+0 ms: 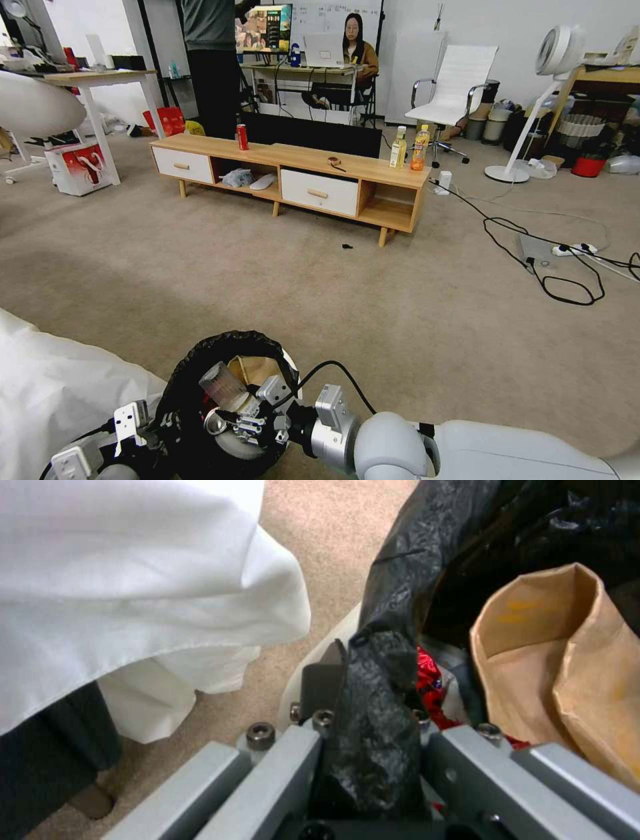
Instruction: Pick up the trash bin and place the garbage on the floor into it.
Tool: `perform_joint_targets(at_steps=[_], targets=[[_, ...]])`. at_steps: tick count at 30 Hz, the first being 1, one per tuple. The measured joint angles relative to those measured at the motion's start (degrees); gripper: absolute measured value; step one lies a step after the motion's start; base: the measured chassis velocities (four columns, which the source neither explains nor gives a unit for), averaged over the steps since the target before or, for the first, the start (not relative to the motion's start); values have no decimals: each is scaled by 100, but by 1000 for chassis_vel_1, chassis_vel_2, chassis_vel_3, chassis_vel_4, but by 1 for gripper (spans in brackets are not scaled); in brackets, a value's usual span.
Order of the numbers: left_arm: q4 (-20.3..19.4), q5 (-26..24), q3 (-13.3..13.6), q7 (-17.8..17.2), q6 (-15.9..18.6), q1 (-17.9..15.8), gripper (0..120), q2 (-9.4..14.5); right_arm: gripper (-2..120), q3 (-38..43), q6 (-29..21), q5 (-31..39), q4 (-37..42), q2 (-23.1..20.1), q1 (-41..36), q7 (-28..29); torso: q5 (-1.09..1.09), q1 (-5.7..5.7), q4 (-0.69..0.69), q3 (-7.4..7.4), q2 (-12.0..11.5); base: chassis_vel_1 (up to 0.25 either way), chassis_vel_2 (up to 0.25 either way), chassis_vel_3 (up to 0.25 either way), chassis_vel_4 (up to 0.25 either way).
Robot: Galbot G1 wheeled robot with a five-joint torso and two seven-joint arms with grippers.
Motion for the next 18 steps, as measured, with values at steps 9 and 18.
perform_joint_targets(at_steps=[9, 18], targets=[[31, 65, 29, 2, -2, -25, 2, -29, 96, 166, 9, -82, 176, -179, -133, -10, 0, 0, -1, 0, 0, 0, 0, 0, 0], [31, 86, 30, 4, -2, -5, 2, -40, 89, 397, 26, -94, 342, -259, -178, 20, 0, 0, 0, 0, 0, 0, 0, 0, 0]])
